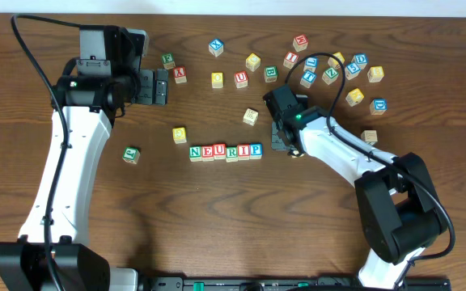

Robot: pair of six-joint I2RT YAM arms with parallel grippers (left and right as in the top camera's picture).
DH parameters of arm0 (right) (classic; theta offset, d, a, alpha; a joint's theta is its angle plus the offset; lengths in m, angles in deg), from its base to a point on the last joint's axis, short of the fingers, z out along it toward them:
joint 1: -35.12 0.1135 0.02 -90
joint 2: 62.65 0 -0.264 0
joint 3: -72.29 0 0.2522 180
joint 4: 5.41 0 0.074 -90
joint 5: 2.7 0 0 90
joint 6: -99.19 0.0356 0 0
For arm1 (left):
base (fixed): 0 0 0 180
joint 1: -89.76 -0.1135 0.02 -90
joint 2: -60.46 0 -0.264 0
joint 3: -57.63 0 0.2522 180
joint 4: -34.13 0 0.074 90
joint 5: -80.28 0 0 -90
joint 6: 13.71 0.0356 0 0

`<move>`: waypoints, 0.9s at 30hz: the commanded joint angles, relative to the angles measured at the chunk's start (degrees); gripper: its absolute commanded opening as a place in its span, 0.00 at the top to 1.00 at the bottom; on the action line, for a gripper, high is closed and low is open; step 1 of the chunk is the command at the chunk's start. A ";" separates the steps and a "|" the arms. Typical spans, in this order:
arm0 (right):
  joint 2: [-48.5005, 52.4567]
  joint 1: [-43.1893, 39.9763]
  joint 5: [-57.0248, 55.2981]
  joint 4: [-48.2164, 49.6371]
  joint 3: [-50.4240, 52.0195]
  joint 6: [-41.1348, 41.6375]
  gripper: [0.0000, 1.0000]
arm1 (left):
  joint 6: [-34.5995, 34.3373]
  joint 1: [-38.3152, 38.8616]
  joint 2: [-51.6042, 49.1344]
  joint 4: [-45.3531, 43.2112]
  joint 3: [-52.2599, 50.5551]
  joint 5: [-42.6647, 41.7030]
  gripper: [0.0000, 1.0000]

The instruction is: Spell out NEURIPS

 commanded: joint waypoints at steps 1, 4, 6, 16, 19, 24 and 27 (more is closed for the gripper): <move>0.33 -0.37 1.40 -1.51 -4.50 -3.41 0.99 | 0.61 -0.15 0.24 0.02 1.46 -0.35 0.03; 0.33 -0.26 1.73 -3.56 -6.73 -4.52 0.99 | 0.59 -0.15 0.24 0.02 1.46 -0.35 0.02; 0.33 -0.26 3.41 -4.83 -7.87 -5.51 0.99 | 0.61 -0.15 0.24 0.02 1.46 -0.35 0.02; 0.33 -0.20 4.83 -10.62 -8.44 -5.38 0.99 | 0.61 -0.15 0.24 0.00 1.46 -0.35 0.02; 0.33 -0.20 4.85 -12.07 -8.44 -5.22 0.99 | 0.61 -0.15 0.24 0.02 1.46 -0.35 0.02; 0.33 -0.22 4.79 -14.43 -8.44 -4.33 0.99 | 0.61 -0.15 0.24 0.02 1.46 -0.35 0.02; 0.33 -0.20 4.81 -14.88 -8.44 -3.41 0.99 | 0.59 -0.15 0.24 0.02 1.46 -0.35 0.02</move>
